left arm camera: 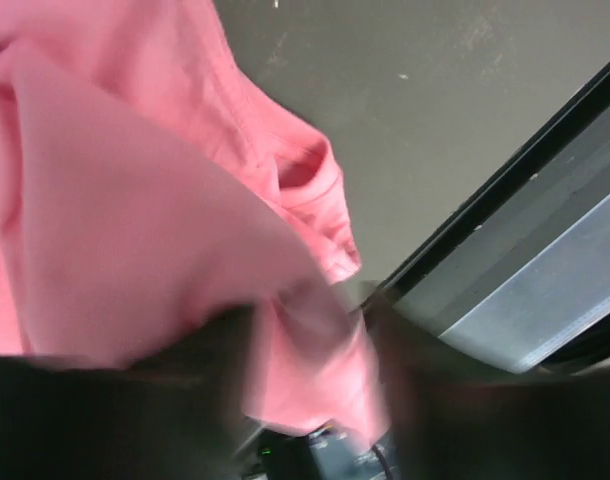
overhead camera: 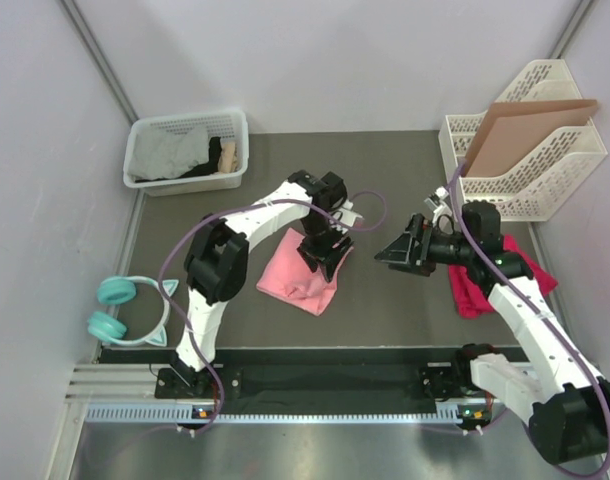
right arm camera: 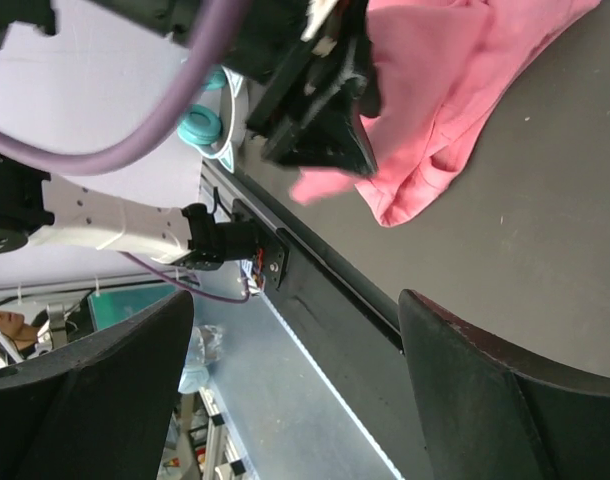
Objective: Fold and stack the t-shirts
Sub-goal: Fold the tshirt
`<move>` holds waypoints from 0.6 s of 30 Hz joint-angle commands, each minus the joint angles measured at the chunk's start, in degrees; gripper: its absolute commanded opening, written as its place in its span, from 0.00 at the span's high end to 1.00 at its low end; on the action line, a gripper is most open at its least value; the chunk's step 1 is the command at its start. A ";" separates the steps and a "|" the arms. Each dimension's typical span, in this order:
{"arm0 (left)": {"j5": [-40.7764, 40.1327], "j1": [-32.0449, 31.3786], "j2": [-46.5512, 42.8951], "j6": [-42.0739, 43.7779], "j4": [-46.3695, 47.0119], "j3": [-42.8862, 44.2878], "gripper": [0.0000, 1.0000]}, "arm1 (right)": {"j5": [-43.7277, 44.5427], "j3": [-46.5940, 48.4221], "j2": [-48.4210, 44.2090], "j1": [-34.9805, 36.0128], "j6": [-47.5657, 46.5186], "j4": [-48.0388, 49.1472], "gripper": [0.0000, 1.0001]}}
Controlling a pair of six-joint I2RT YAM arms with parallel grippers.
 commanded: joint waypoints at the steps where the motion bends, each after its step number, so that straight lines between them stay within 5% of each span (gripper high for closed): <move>1: 3.98 -0.03 0.72 -0.53 2.64 1.47 0.11 | 0.22 -0.33 -2.36 -0.70 -1.06 -0.21 0.16; 2: 4.06 -0.03 0.28 -0.70 3.08 1.38 0.01 | 0.39 -0.42 -2.45 -0.79 -1.06 -0.30 0.16; 10: 6.25 7.16 -9.03 -2.46 6.06 2.70 0.01 | 0.22 -3.14 -1.48 -0.70 1.13 4.08 0.16; 14: 13.00 21.30 -16.06 -5.01 12.56 -1.25 0.01 | -0.14 -6.91 1.76 0.61 6.83 12.60 0.16; 18: 18.21 31.25 -21.59 -4.58 16.27 -5.73 0.01 | 7.04 -2.72 9.75 12.61 8.26 18.25 0.17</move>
